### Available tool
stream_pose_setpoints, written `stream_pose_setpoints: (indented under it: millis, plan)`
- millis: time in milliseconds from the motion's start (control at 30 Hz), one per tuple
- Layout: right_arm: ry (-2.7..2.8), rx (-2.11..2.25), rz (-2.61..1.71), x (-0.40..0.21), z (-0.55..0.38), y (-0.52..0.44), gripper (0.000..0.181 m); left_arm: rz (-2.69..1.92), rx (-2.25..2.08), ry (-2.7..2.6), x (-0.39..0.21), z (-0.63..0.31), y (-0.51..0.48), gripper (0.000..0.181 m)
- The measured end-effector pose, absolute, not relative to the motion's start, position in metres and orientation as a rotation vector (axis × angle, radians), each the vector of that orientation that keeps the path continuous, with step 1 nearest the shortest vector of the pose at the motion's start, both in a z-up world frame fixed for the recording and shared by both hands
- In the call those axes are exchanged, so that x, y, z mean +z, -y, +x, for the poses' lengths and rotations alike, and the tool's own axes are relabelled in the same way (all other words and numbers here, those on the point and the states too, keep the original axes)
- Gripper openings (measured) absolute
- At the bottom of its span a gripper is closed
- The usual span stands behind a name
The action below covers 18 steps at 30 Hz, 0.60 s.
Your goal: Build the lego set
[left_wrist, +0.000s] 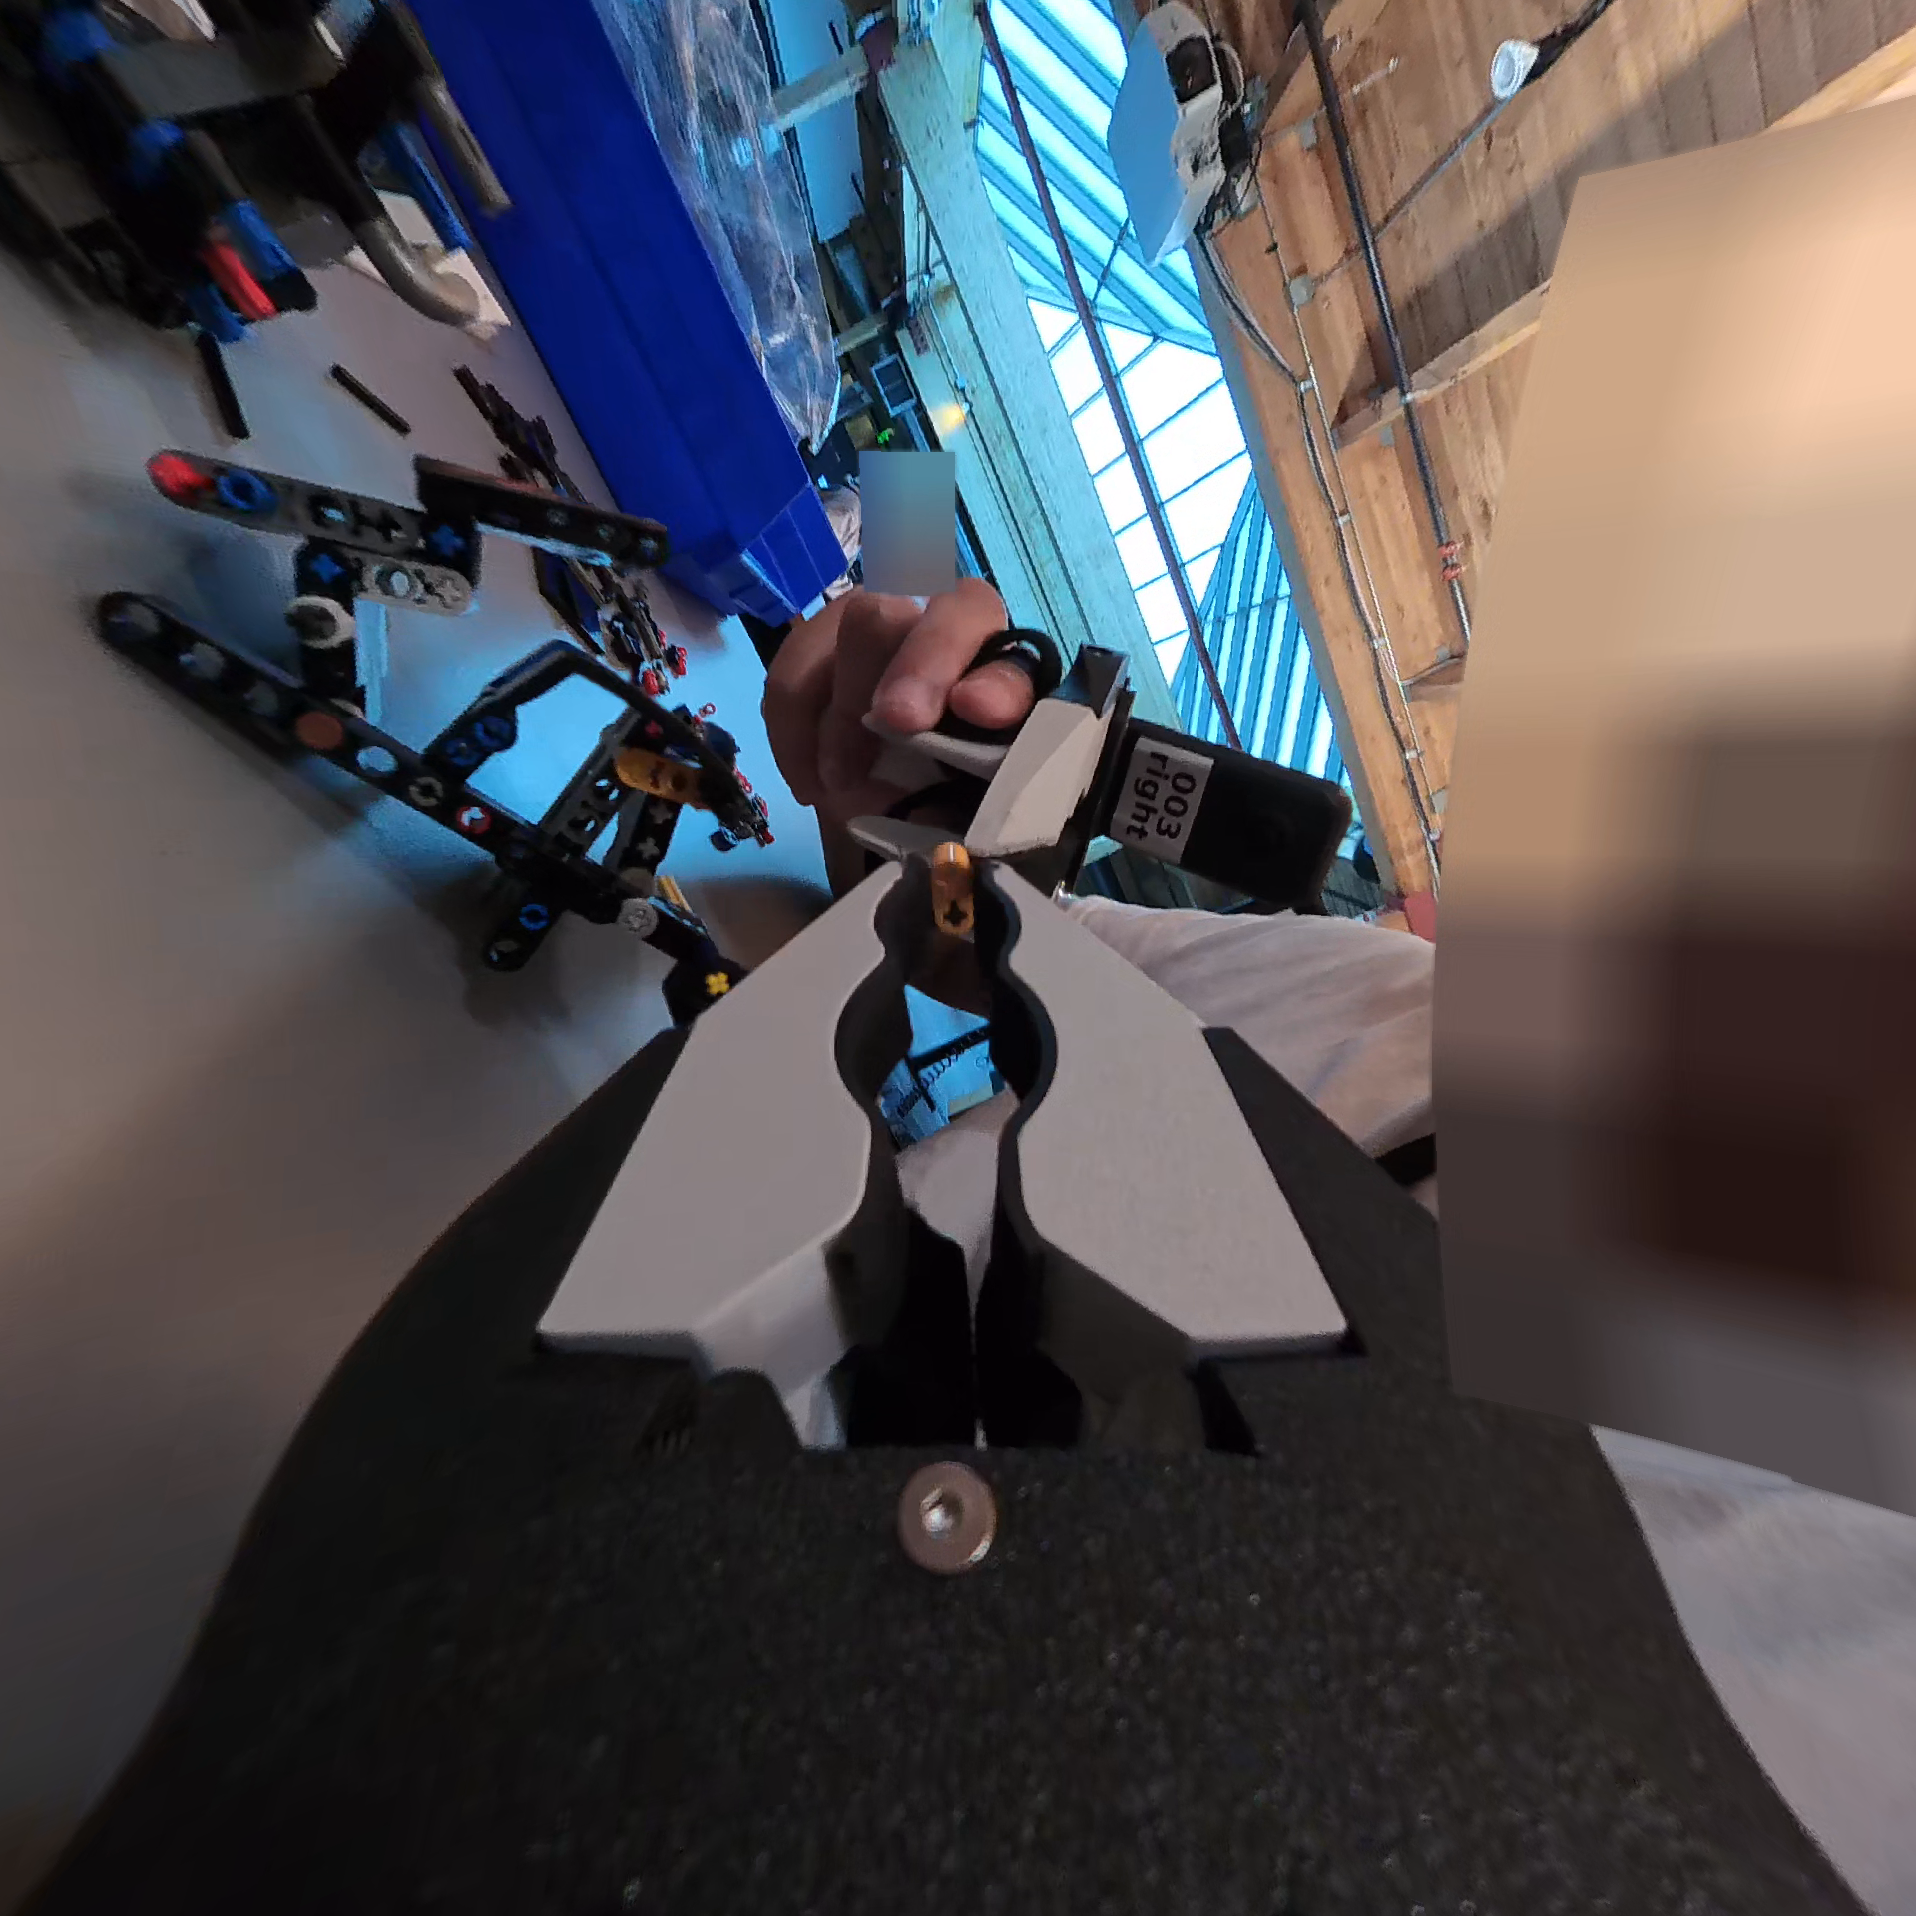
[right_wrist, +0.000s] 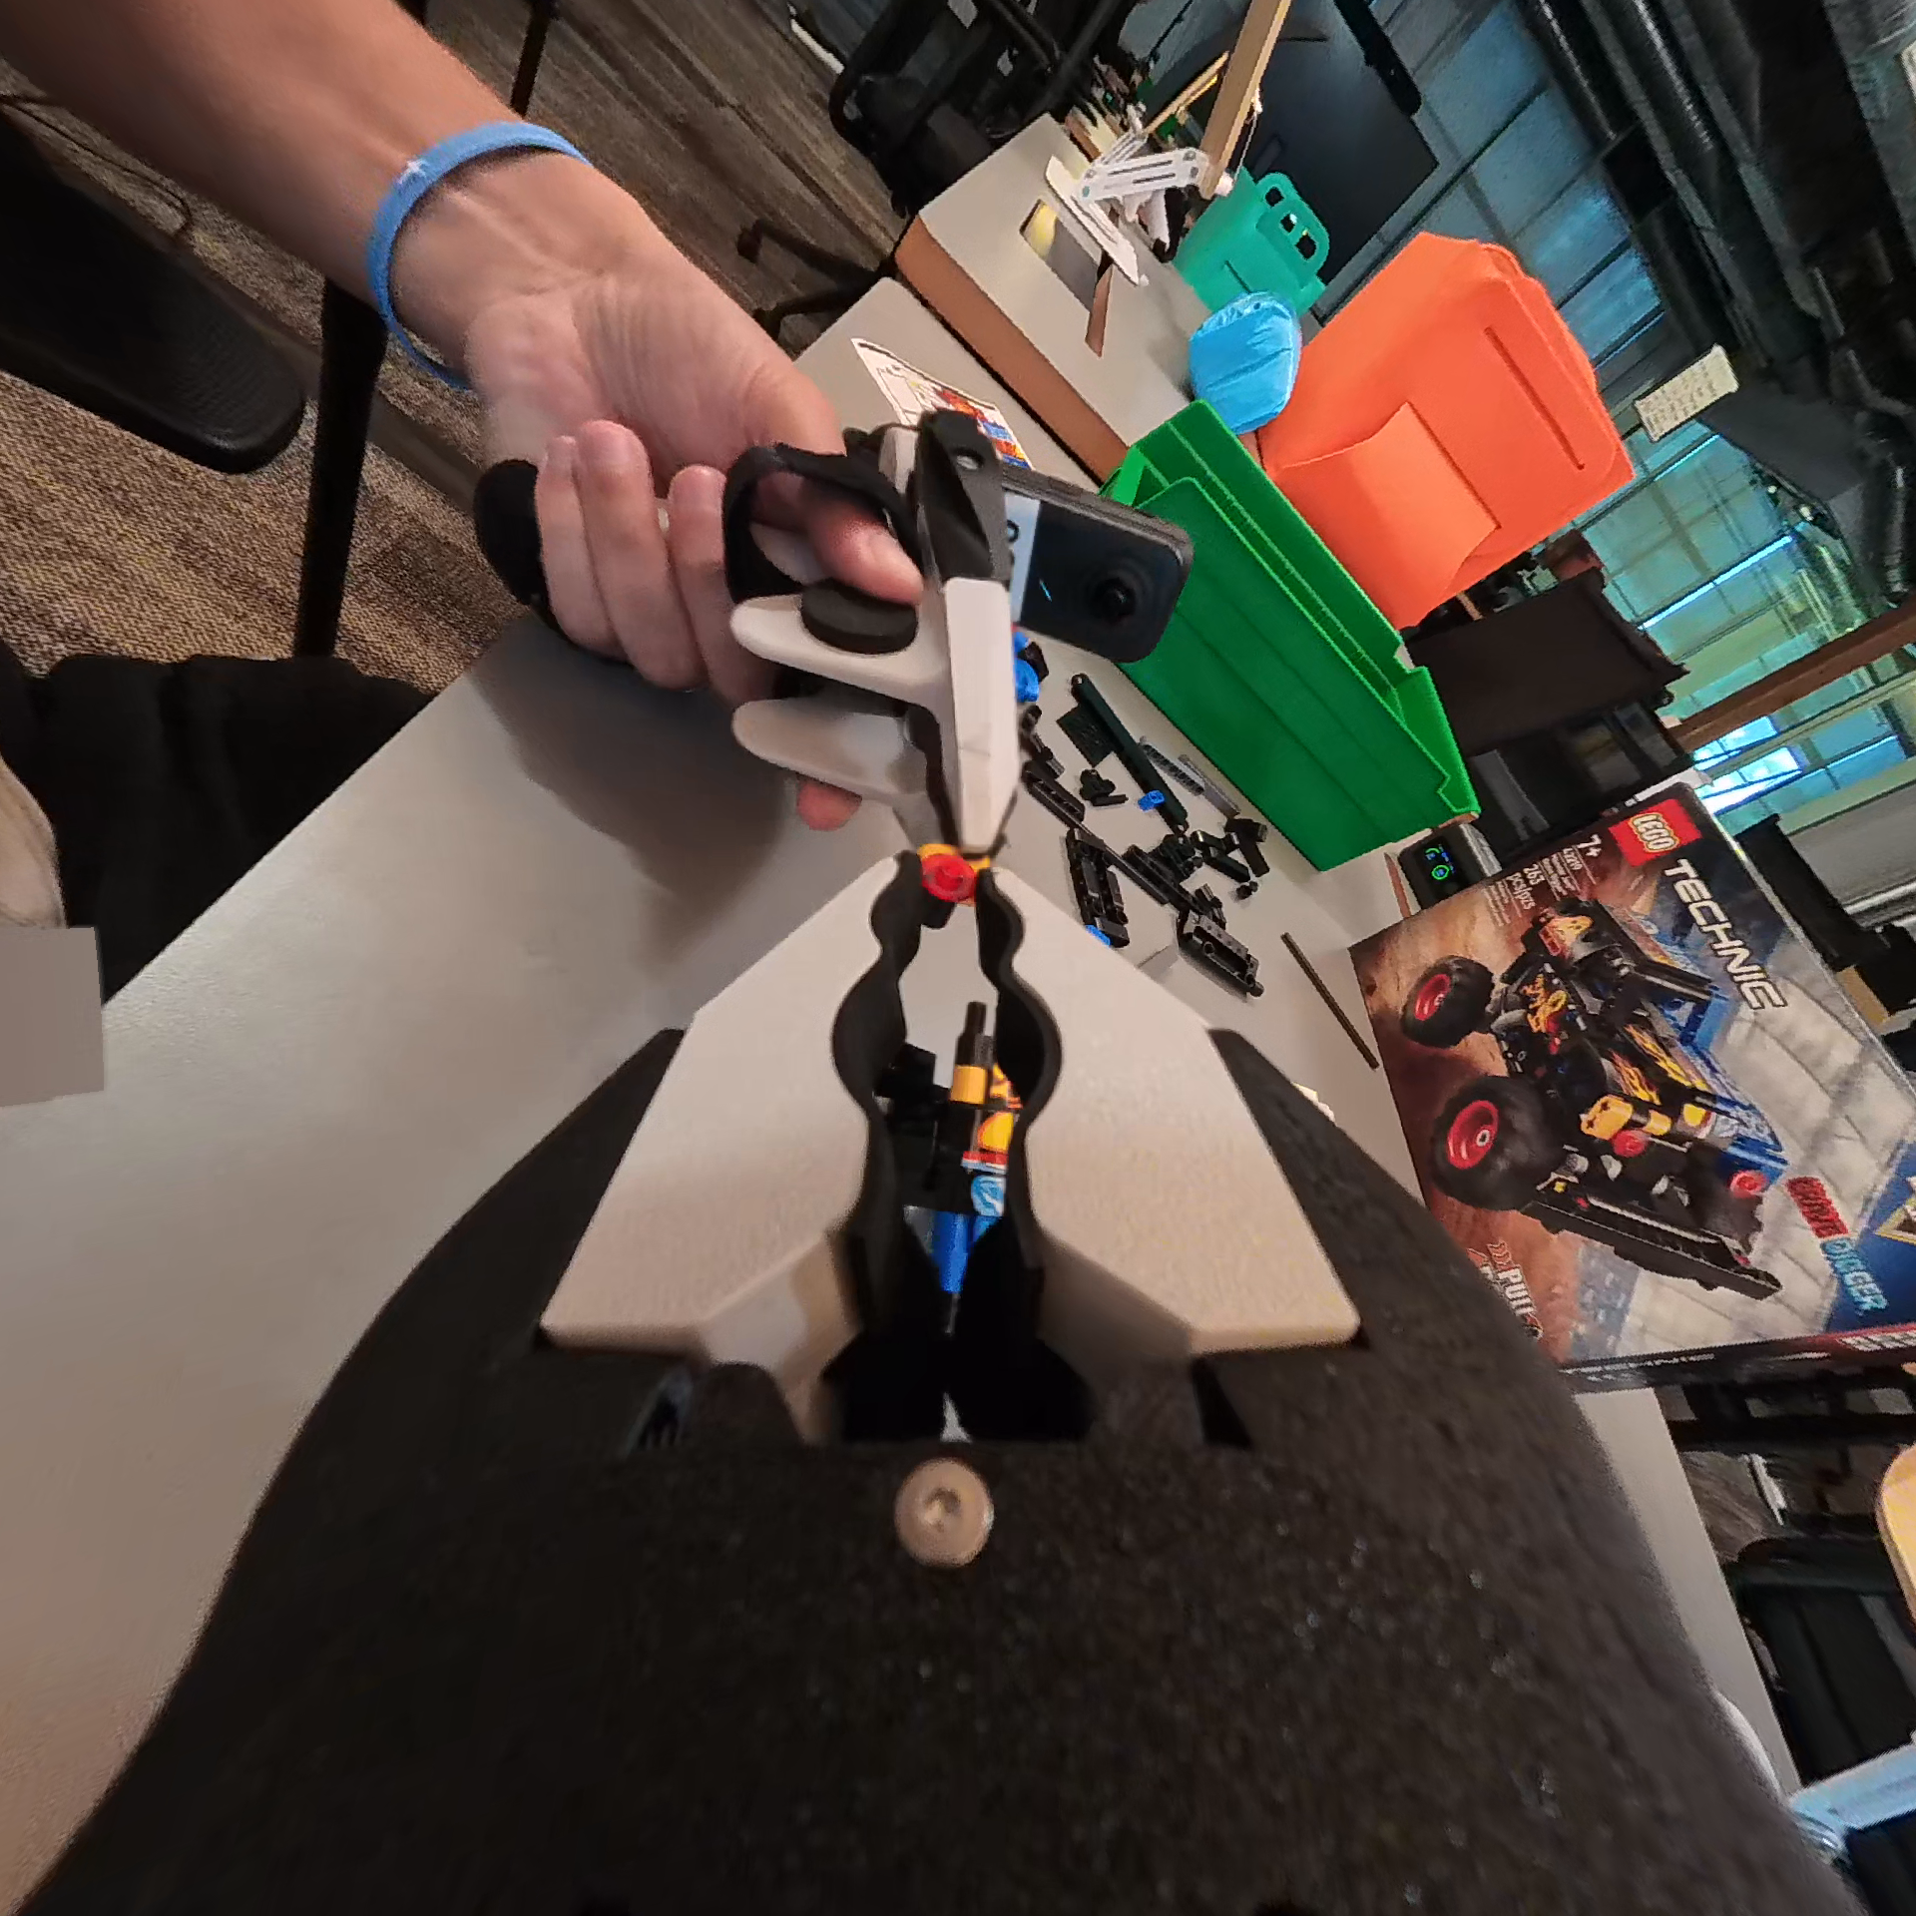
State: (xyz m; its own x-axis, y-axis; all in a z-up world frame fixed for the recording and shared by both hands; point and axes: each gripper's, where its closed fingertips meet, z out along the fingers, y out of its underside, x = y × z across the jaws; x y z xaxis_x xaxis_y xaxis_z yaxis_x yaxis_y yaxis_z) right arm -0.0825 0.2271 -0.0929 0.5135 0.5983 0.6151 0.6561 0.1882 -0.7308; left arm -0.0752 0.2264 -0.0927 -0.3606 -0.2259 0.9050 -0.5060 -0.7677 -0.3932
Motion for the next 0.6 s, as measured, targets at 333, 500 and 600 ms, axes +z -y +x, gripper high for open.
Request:
stream_pose_setpoints:
  millis: [333,500,600]
  plan:
    - [1.16,-0.114,-1.497,-0.101,-0.083,-0.23,0.01,1.781,2.213,1.039,-0.102,-0.074,-0.227,0.005]
    - [1.1,0.013,-1.598,-0.095,-0.063,-0.23,0.02,1.951,2.134,1.27,-0.112,-0.076,-0.238,0.005]
    - [1.121,0.073,-1.784,-0.111,-0.038,-0.232,0.024,2.077,2.036,1.46,-0.118,-0.074,-0.246,0.005]
